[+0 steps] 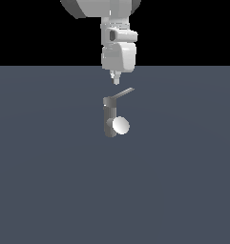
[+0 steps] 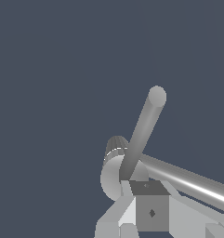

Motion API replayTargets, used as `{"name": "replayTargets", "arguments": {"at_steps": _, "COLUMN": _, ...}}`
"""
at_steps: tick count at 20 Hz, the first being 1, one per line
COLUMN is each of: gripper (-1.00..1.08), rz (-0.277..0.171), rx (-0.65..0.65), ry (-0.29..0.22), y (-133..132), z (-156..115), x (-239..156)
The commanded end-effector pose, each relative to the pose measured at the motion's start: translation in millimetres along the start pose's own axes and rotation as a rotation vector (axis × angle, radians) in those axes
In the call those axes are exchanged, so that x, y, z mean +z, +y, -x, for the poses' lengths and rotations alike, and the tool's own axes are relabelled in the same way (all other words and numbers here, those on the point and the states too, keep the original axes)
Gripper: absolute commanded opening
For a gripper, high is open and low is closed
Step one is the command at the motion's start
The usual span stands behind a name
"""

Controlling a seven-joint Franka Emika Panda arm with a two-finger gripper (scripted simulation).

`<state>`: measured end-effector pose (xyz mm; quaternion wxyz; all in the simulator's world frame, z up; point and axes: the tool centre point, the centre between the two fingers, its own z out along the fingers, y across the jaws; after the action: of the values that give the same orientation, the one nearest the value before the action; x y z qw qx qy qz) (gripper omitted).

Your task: Turn on the faucet by rotating a designated handle.

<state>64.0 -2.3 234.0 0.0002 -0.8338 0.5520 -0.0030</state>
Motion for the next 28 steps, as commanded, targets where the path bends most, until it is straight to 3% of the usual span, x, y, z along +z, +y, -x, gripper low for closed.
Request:
{"name": "replayTargets", "arguments": {"at_steps": 1, "gripper": -1.0, "rz": 0.001, "rx": 0.063, "ry": 0.001, "y": -8.2, "z": -16.1, "x": 13.2}}
{"name": "replayTargets", "arguments": {"at_steps": 13, "gripper": -1.0, "rz": 0.005, "rx": 0.247, "ry": -0.002, "y": -25.5, "z": -66.0, "x": 50.6}}
{"name": "replayTargets", "arguments": {"at_steps": 23, "gripper": -1.0, "rz": 0.004, "rx": 0.263, "ry": -0.004, "y": -26.2, "z": -70.8, "x": 53.2}}
{"name": "replayTargets", "arguments": {"at_steps": 28, "gripper": -1.0, "rz": 0.004, "rx": 0.263, "ry": -0.004, "y": -13.3, "z": -68.4, "x": 53.2}}
